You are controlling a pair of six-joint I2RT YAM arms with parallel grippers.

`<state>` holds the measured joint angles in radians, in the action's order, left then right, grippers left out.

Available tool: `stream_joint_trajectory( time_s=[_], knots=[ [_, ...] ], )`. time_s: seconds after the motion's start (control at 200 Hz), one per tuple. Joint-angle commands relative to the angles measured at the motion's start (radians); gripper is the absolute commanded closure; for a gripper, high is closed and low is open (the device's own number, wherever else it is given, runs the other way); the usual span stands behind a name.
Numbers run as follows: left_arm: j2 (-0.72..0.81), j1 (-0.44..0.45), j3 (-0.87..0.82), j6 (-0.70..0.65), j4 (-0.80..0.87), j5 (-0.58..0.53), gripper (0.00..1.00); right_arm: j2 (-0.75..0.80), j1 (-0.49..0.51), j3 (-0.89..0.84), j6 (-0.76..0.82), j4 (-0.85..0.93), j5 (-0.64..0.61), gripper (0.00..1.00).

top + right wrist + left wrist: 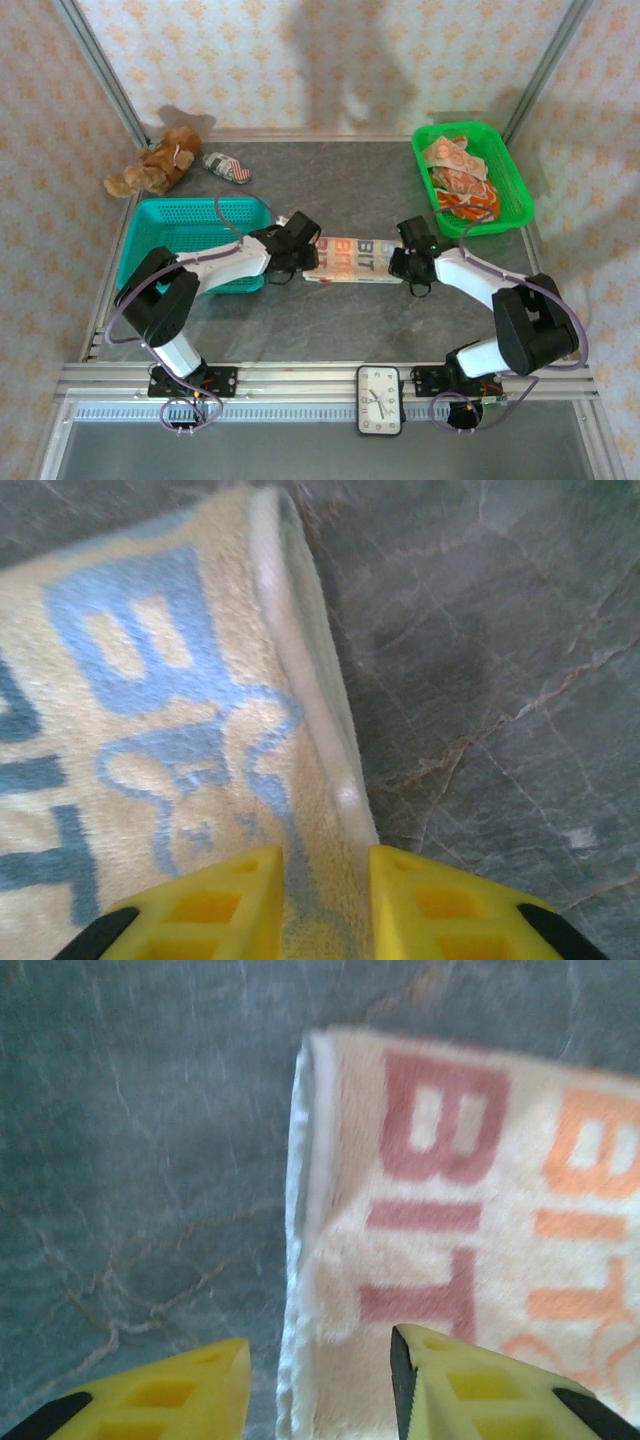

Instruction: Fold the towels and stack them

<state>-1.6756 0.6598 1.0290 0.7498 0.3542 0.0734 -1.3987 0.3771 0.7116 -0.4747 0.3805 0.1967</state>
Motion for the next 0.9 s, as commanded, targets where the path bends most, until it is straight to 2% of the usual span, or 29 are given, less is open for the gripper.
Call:
stream_joint_trajectory(
  time_s=[0.0, 0.14, 0.27, 0.315, 0.741, 0.816, 0.896],
  knots=[
    [-0.046, -0.012, 0.05, -0.03, 0.032, 0.02, 0.57, 0.054, 0.003, 0.054, 0.019, 0.034, -0.042, 0.65],
    [-0.095, -0.012, 0.069, -0.033, 0.037, 0.036, 0.55, 0.068, 0.004, 0.08, 0.022, 0.041, -0.04, 0.57],
    [-0.118, -0.01, 0.065, -0.035, 0.024, 0.053, 0.52, 0.085, 0.004, 0.088, 0.016, 0.043, -0.052, 0.34],
    [-0.124, -0.007, 0.065, -0.036, 0.019, 0.057, 0.52, 0.093, 0.005, 0.089, 0.017, 0.043, -0.058, 0.3],
    [-0.187, 0.03, 0.078, -0.049, 0.038, 0.025, 0.53, 0.11, 0.004, 0.082, 0.004, 0.04, -0.064, 0.29],
    [-0.208, 0.038, 0.079, -0.053, 0.042, 0.013, 0.58, 0.114, 0.004, 0.084, 0.001, 0.041, -0.066, 0.29],
    [-0.225, 0.037, 0.072, -0.055, 0.039, 0.011, 0.71, 0.121, 0.004, 0.09, 0.002, 0.044, -0.07, 0.28]
  ],
)
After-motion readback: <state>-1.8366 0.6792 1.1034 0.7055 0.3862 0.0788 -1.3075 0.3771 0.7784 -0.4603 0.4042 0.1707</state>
